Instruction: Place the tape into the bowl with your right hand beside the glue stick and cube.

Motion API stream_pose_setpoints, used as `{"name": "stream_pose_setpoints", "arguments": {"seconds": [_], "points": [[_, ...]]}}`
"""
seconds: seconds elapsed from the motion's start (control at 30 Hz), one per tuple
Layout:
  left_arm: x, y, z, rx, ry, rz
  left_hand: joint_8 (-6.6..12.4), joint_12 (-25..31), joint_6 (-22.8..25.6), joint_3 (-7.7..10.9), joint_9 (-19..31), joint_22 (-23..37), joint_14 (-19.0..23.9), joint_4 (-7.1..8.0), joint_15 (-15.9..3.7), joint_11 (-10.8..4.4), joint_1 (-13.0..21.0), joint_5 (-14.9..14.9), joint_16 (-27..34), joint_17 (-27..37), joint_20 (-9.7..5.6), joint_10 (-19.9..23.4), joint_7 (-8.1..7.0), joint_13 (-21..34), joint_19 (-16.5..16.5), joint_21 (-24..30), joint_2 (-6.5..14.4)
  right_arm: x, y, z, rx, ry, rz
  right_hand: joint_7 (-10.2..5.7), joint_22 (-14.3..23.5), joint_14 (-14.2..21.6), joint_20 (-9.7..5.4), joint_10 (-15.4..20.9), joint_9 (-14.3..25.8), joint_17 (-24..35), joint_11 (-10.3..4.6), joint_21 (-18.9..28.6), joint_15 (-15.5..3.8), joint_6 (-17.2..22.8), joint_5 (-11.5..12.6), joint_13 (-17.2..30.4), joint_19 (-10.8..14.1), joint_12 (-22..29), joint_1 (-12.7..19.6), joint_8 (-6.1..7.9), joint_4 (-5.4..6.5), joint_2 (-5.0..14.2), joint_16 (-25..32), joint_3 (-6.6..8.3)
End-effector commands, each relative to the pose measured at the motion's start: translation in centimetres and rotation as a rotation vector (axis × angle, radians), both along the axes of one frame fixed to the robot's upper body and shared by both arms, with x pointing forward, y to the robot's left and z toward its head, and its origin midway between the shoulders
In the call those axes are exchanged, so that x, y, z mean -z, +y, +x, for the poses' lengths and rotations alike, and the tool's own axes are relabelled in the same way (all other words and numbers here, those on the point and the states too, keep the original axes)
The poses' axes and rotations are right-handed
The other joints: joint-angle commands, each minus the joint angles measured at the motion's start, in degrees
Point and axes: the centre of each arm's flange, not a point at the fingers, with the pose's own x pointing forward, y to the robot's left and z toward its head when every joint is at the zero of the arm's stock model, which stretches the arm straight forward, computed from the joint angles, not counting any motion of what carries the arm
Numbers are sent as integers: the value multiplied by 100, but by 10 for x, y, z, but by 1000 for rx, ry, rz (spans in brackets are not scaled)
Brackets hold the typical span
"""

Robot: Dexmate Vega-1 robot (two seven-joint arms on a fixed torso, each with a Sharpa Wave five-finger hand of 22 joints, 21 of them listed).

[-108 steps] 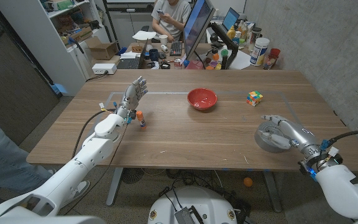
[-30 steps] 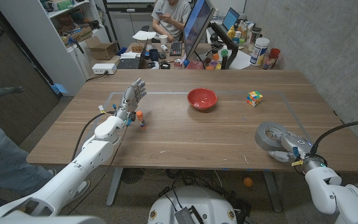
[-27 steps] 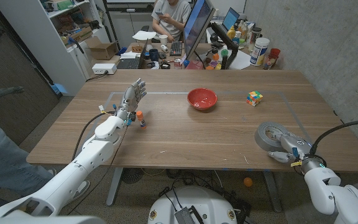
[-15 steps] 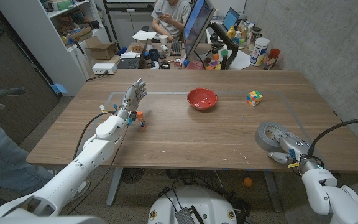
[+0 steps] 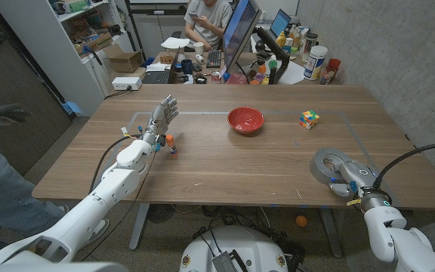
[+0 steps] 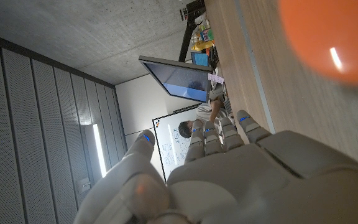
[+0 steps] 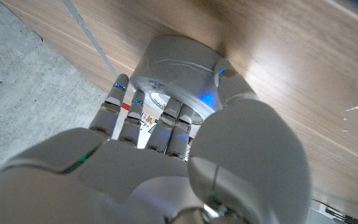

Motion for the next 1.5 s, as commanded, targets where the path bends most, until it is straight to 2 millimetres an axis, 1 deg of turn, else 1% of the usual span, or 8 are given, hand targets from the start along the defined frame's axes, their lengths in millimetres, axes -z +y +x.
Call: {"name": "stream_pose_setpoints", "arguments": {"seconds": [0.03, 0.1, 0.17, 0.47, 0.93, 1.13, 1.2, 1.5], "points": [[-1, 2, 2, -3, -2, -8, 6, 10, 48, 12, 29, 31, -14, -49, 7, -6, -36, 34, 5, 28, 27, 0, -12, 8, 7, -14, -1, -5, 3, 2, -14, -83, -8, -434, 11, 1240, -128, 536, 23, 65, -155, 26, -1048, 1376, -69, 26, 173, 78, 563, 118, -4, 554, 151, -52], [0, 2, 2, -4, -2, -8, 7, 9, 52, 12, 29, 31, -12, -49, 7, -6, -38, 34, 6, 28, 29, -2, -13, 8, 6, -18, -1, -6, 4, 3, -18, -90, -10, -434, 12, 1291, -163, 638, 21, 81, -144, 29, -1071, 1395, -78, 24, 212, 90, 546, 122, 31, 565, 178, -102], [0, 2, 1, -4, -2, -8, 7, 9, 53, 11, 29, 31, -11, -50, 3, -3, -39, 34, 6, 28, 29, -1, -9, 8, 7, -21, -1, -6, 4, 3, -21, -99, -10, -428, 12, 1326, -180, 730, 18, 87, -147, 23, -1108, 1424, -78, 22, 223, 104, 594, 131, 14, 563, 197, -127], [0, 1, -1, -6, -3, -7, 9, 12, 65, 9, 30, 31, -11, -55, 3, 1, -46, 34, 6, 28, 33, 8, -8, 8, 12, -38, -1, -9, 5, 2, -34, -124, -19, -459, 13, 1333, -199, 730, 14, 94, -154, 11, -1137, 1450, -75, 17, 236, 62, 644, 135, 20, 574, 199, -171], [4, 0, -3, -5, -2, -10, 6, 10, 70, 7, 30, 33, -10, -62, 1, 1, -56, 34, 6, 28, 46, 5, -12, 8, 9, -69, 2, -16, 6, -1, -28, -154, -28, -427, 14, 1376, -207, 757, 6, 53, -153, -2, -1161, 1456, -51, 12, 260, 8, 667, 126, 47, 573, 146, -192], [5, 0, -4, -5, -2, -13, 2, 10, 65, 6, 30, 33, -10, -65, 5, -8, -60, 34, 6, 28, 43, 5, -14, 8, 14, -78, 4, -20, 5, -5, -27, -166, -27, -434, 15, 1342, -252, 738, 3, 81, -155, -13, -1216, 1440, -52, 11, 257, -27, 669, 114, 68, 591, 146, -241], [4, 0, -5, -5, -3, -13, 1, 10, 63, 7, 30, 33, -11, -66, 5, -6, -61, 34, 5, 28, 41, 5, -7, 8, 17, -81, 5, -20, 4, -7, -30, -172, -34, -437, 15, 1331, -272, 727, 2, 101, -158, -19, -1224, 1437, -51, 11, 248, -45, 704, 110, 69, 635, 156, -248], [-2, 0, -8, -7, -14, 0, 0, 7, 65, 6, 30, 34, -9, -70, 5, 11, -66, 35, 6, 28, 28, 0, -16, 8, 20, -96, 8, -23, 7, -14, -29, -176, -48, -447, 17, 1325, -280, 737, 1, 133, -164, -26, -1233, 1460, -68, 15, 253, -75, 754, 113, 65, 654, 181, -316]]}}
